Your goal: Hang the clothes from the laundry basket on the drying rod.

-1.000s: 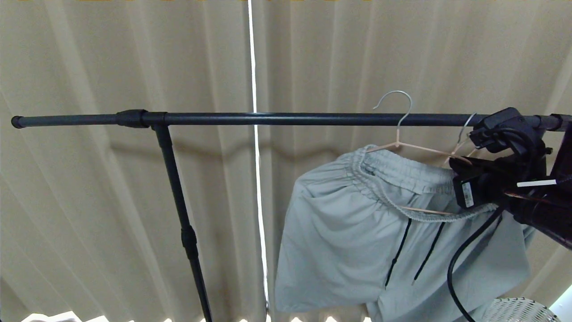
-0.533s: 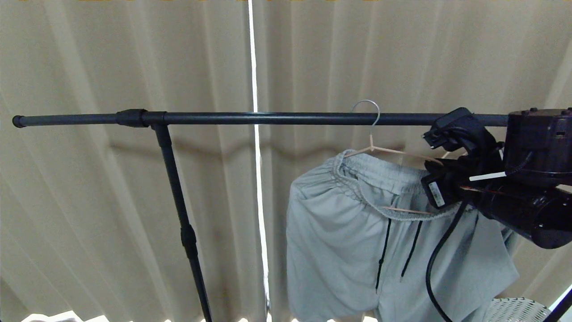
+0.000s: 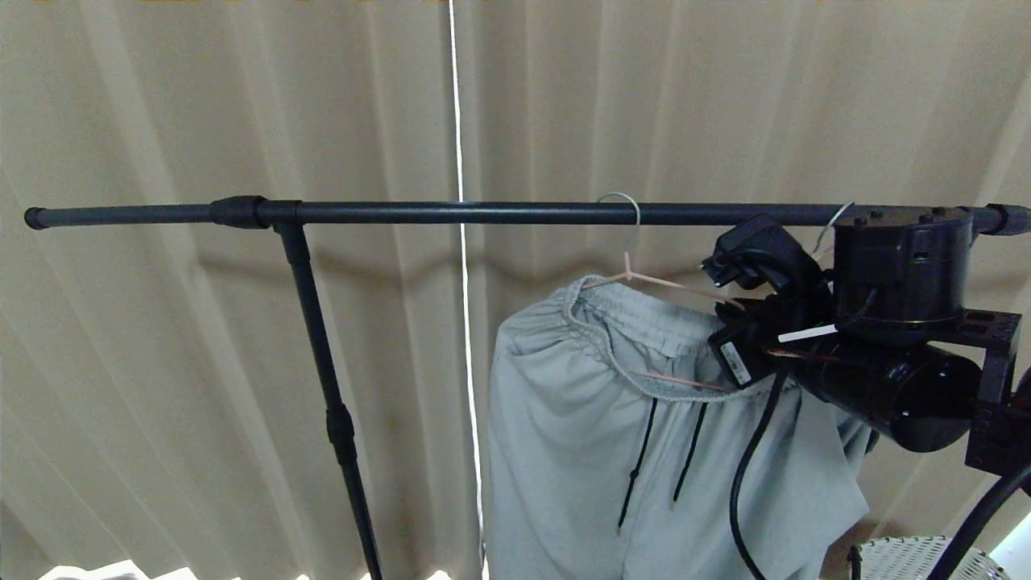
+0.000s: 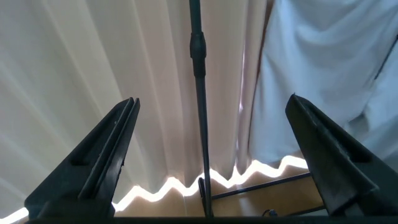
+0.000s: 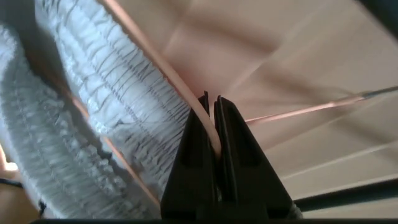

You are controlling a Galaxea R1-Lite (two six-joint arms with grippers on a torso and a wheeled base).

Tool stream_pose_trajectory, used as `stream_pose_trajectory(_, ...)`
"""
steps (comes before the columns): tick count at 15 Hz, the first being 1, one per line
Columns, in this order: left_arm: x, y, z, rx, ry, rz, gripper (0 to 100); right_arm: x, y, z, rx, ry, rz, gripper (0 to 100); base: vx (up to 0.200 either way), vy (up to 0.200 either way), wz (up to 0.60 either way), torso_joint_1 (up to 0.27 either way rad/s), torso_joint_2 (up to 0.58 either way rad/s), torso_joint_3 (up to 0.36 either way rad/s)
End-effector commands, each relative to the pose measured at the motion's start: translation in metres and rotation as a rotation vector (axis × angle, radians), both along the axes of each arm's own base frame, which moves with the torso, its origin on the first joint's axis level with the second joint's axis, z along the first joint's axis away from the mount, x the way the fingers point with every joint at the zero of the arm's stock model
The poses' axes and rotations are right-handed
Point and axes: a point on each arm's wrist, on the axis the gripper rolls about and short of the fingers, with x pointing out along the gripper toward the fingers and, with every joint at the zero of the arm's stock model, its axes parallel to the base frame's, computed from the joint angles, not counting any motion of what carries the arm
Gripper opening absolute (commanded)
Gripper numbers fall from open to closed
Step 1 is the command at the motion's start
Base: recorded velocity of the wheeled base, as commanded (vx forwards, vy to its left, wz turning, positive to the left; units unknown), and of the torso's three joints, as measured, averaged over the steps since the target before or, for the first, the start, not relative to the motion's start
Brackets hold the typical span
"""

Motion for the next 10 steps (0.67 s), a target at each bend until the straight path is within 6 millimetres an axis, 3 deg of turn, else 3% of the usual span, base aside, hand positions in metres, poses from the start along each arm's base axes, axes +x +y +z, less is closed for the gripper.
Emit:
stream_pose_trajectory(1,0.000,0.000,0.000,0.001,0.002,0.000,100,0.001,0.001,-0.003,-0.010,0.015,0.003,100,0.000,0.000,0.00,0.000,0.00,0.000)
stream_pose_trajectory(10,0.000,0.000,0.000,-0.005,0.003,0.001,100,-0.010,0.013,0.002,0.085,-0.001,0.130,100,0.000,0.000,0.00,0.000,0.00,0.000)
